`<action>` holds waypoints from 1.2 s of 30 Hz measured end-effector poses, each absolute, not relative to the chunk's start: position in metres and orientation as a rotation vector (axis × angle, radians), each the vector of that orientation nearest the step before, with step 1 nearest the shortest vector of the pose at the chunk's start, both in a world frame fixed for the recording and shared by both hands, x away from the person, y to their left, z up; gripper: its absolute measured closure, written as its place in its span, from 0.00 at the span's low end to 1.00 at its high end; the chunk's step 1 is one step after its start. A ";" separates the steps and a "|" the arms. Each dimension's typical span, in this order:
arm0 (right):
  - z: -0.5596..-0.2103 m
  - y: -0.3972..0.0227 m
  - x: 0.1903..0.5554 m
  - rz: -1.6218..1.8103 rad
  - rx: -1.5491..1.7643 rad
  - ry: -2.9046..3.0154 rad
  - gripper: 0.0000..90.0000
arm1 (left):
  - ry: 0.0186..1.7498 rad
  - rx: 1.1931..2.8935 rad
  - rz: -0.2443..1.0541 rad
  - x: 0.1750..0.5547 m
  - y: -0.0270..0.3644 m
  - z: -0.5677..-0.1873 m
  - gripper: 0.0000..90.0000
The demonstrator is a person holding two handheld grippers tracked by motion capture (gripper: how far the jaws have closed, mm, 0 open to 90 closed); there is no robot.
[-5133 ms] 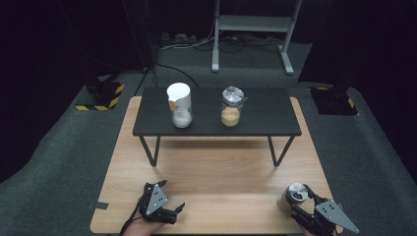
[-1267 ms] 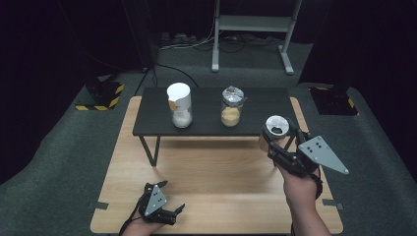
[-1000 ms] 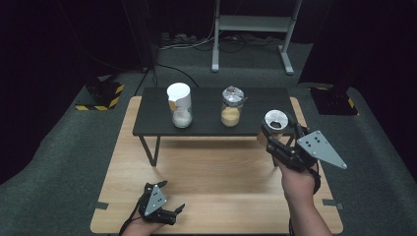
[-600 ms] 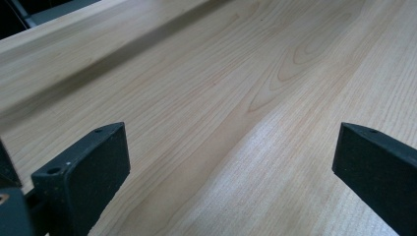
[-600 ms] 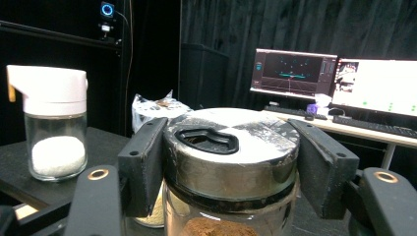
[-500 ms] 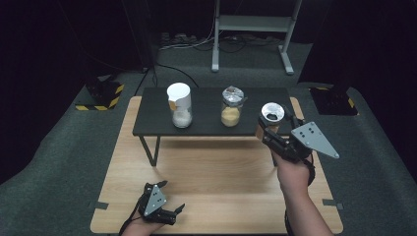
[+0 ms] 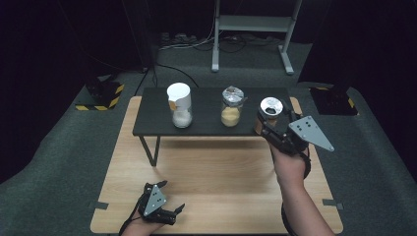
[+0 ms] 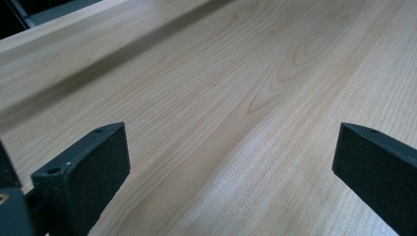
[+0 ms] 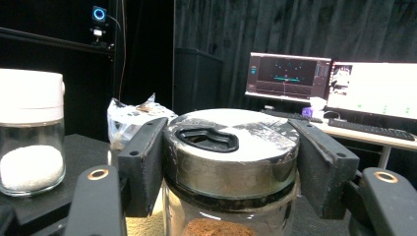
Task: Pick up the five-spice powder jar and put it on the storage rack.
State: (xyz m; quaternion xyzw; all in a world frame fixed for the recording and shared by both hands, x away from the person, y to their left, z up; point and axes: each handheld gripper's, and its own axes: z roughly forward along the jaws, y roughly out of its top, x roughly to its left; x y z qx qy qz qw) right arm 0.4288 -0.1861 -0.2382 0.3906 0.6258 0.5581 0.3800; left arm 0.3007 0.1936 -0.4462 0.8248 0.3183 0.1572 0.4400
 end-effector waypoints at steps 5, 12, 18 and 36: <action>-0.244 -0.186 0.435 1.423 1.000 1.595 0.39 | 0.790 2.048 0.390 0.301 0.194 -0.446 0.01; -0.247 -0.184 0.442 1.427 1.006 1.592 0.39 | 0.790 2.047 0.388 0.301 0.194 -0.446 0.01; -0.247 -0.181 0.448 1.427 1.010 1.590 0.39 | 0.789 2.044 0.389 0.301 0.194 -0.446 0.01; -0.252 -0.180 0.462 1.420 1.043 1.593 0.38 | 0.790 2.042 0.383 0.301 0.194 -0.446 0.01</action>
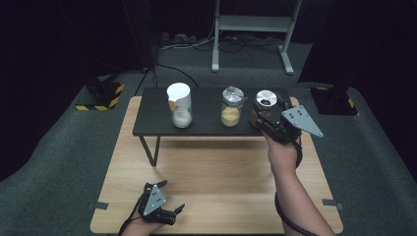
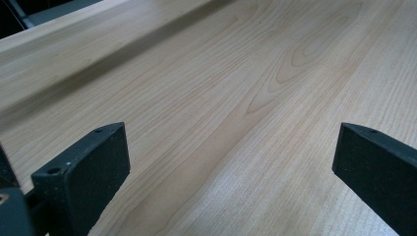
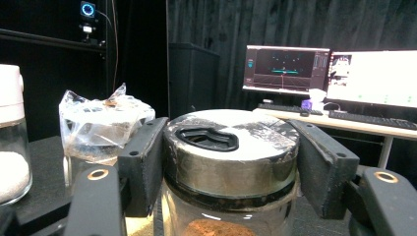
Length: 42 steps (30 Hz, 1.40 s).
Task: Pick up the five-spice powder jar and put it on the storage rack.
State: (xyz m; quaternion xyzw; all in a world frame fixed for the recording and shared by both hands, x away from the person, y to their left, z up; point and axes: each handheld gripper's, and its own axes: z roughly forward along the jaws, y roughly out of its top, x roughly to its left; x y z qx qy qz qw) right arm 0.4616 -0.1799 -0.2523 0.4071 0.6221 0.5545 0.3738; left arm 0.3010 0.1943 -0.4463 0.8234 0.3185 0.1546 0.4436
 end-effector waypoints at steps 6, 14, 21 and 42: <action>-0.254 -0.180 0.463 1.418 1.050 1.598 0.38 | 0.790 2.040 0.384 0.301 0.194 -0.446 0.01; -0.256 -0.180 0.466 1.415 1.062 1.601 0.38 | 0.790 2.039 0.384 0.301 0.195 -0.446 0.01; -0.257 -0.180 0.470 1.417 1.072 1.603 0.38 | 0.792 2.036 0.381 0.301 0.195 -0.446 0.01; -0.259 -0.182 0.475 1.430 1.105 1.601 0.38 | 0.790 2.035 0.384 0.301 0.195 -0.446 0.01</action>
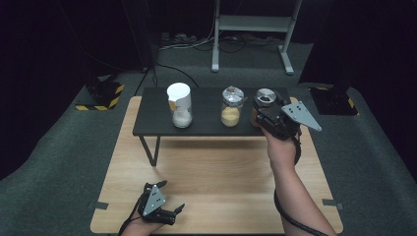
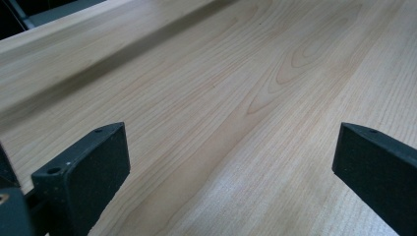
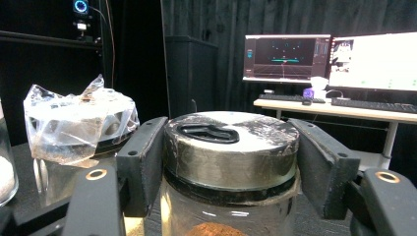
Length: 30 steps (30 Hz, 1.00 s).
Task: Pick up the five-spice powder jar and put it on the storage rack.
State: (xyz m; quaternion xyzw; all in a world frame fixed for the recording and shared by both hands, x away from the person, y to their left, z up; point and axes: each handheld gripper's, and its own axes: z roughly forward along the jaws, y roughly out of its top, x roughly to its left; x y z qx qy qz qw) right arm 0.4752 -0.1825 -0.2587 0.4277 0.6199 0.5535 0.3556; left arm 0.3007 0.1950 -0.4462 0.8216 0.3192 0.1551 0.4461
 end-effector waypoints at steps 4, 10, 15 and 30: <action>-0.258 -0.182 0.475 1.428 1.109 1.603 0.38 | 0.790 2.033 0.388 0.300 0.195 -0.446 0.01; -0.258 -0.182 0.476 1.424 1.117 1.614 0.36 | 0.789 2.032 0.391 0.300 0.195 -0.446 0.01; -0.257 -0.181 0.476 1.425 1.116 1.621 0.30 | 0.787 2.033 0.392 0.300 0.195 -0.446 0.01; -0.255 -0.183 0.470 1.421 1.125 1.625 0.05 | 0.783 2.040 0.393 0.300 0.194 -0.446 0.01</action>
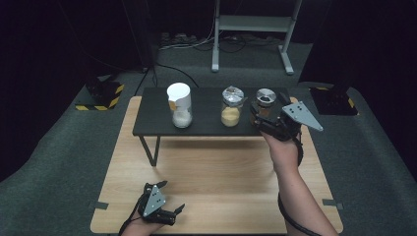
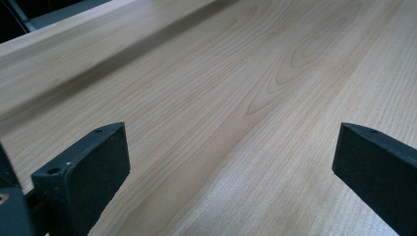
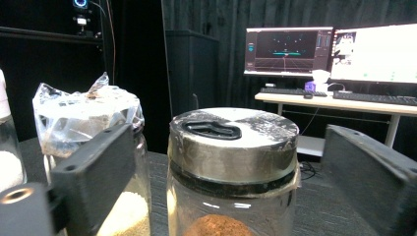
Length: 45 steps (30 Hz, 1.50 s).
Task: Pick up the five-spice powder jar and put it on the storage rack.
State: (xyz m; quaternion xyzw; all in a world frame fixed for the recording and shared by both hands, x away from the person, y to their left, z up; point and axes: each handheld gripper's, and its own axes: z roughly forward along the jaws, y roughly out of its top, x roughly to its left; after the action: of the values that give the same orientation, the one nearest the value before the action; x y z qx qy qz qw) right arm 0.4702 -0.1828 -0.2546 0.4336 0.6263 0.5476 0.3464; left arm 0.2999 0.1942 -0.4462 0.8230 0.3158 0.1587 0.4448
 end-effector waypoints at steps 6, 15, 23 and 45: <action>-0.252 -0.184 0.466 1.421 1.108 1.632 0.00 | 0.782 2.041 0.395 0.300 0.194 -0.446 0.01; -0.249 -0.185 0.456 1.412 1.093 1.639 0.00 | 0.780 2.042 0.396 0.300 0.194 -0.446 0.01; -0.248 -0.187 0.444 1.411 1.085 1.646 0.00 | 0.781 2.044 0.398 0.300 0.194 -0.446 0.01; -0.263 -0.182 0.394 1.355 1.056 1.762 0.00 | 0.782 2.045 0.402 0.299 0.193 -0.446 0.01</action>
State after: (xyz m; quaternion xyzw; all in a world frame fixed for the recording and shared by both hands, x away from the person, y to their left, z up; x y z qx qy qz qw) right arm 0.3941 -0.1823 -0.2627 0.4043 0.6750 0.5191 0.3339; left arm 0.2994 0.1935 -0.4461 0.8240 0.3152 0.1621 0.4420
